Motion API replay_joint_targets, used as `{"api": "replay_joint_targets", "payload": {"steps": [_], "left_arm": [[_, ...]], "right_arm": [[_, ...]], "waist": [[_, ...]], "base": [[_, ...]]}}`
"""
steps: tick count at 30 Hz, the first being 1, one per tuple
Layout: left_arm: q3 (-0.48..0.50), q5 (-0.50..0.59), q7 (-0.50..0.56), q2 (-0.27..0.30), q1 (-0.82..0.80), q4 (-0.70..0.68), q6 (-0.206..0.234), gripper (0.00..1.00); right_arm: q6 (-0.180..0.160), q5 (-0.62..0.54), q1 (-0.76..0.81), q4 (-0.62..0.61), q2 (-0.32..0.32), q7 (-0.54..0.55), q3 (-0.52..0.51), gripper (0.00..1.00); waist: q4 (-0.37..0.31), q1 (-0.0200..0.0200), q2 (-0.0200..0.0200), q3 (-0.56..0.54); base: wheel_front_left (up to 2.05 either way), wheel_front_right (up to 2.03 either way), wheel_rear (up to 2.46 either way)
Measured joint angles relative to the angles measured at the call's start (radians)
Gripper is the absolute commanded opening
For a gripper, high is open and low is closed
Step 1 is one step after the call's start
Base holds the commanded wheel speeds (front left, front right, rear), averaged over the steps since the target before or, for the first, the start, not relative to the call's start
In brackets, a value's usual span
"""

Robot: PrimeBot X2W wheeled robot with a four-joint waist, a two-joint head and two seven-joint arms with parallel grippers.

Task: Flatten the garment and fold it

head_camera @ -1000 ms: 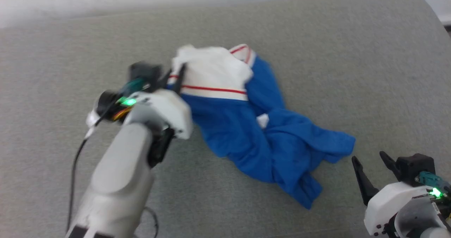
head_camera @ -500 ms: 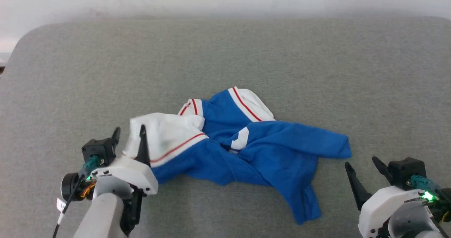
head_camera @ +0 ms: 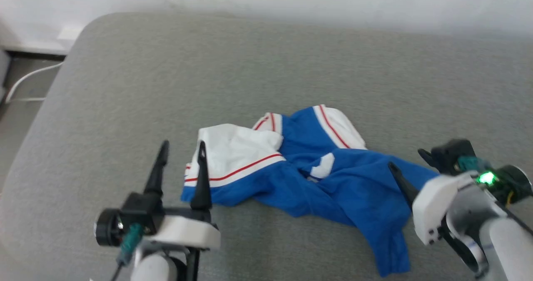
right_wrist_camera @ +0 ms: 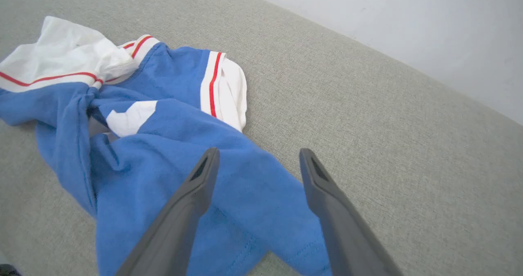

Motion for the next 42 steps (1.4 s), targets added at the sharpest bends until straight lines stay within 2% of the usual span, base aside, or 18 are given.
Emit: {"api": "replay_joint_targets", "payload": {"steps": [6,11,19,20,21,27,34,38,39,40,42], "left_arm": [[-0.039,0.04,0.0,-0.043,0.052,-0.034,-0.019,1.0],[-0.083,0.044,0.0,-0.054,0.052,-0.034,-0.03,1.0],[-0.114,0.028,0.0,-0.055,0.052,-0.027,-0.026,1.0],[-0.117,0.025,0.0,-0.055,0.052,-0.027,-0.022,1.0],[-0.119,0.023,0.0,-0.056,0.052,-0.027,-0.018,1.0],[-0.118,0.023,0.0,-0.056,0.05,-0.019,-0.015,1.0],[-0.093,0.023,0.0,-0.056,0.05,-0.013,-0.015,1.0],[-0.089,0.023,0.0,-0.056,0.05,-0.009,-0.018,1.0],[-0.09,0.023,0.0,-0.056,0.05,-0.005,-0.019,1.0],[-0.091,0.023,0.0,-0.057,0.05,-0.001,-0.024,1.0],[-0.097,0.024,0.0,-0.058,0.049,0.012,-0.032,1.0]], "right_arm": [[0.0,0.076,-0.166,0.184,-0.032,0.077,0.079,1.0],[0.0,0.092,-0.295,0.393,-0.055,0.156,0.135,1.0],[0.0,0.097,-0.38,0.583,-0.067,0.15,0.193,1.0],[-0.001,0.1,-0.388,0.596,-0.069,0.143,0.2,0.38],[-0.001,0.103,-0.395,0.609,-0.072,0.135,0.205,0.0],[0.006,0.081,-0.409,0.667,-0.067,0.019,0.2,0.0],[0.0,-0.056,-0.355,0.681,-0.104,-0.076,-0.032,0.0],[0.0,-0.1,-0.257,0.621,-0.044,-0.075,-0.126,0.0],[0.0,-0.097,-0.232,0.605,-0.02,-0.078,-0.135,0.45],[0.0,-0.088,-0.21,0.589,0.004,-0.086,-0.145,1.0],[0.0,-0.095,-0.178,0.552,0.03,-0.109,-0.148,1.0]], "waist": [[0.08,0.0001,0.0,0.005],[0.163,0.0001,0.0,0.02],[0.236,0.0001,0.0,0.052],[0.24,0.0001,0.0,0.056],[0.242,0.0001,0.0,0.06],[0.223,0.0001,0.0,0.059],[0.162,0.0001,0.0,0.024],[0.113,0.0001,-0.0001,0.007],[0.1,0.0001,0.0,0.004],[0.087,0.0001,0.0,0.002],[0.061,0.0002,0.0,-0.002]], "base": [[0.0,0.0,0.0],[0.0,0.0,0.0],[0.0,0.0,0.0],[0.0,0.0,0.0],[0.0,0.0,0.0],[0.0,0.0,0.0],[0.0,0.0,0.0],[0.0,0.0,0.0],[0.0,0.0,0.0],[0.0,0.0,0.0],[0.0,0.0,0.0]]}}
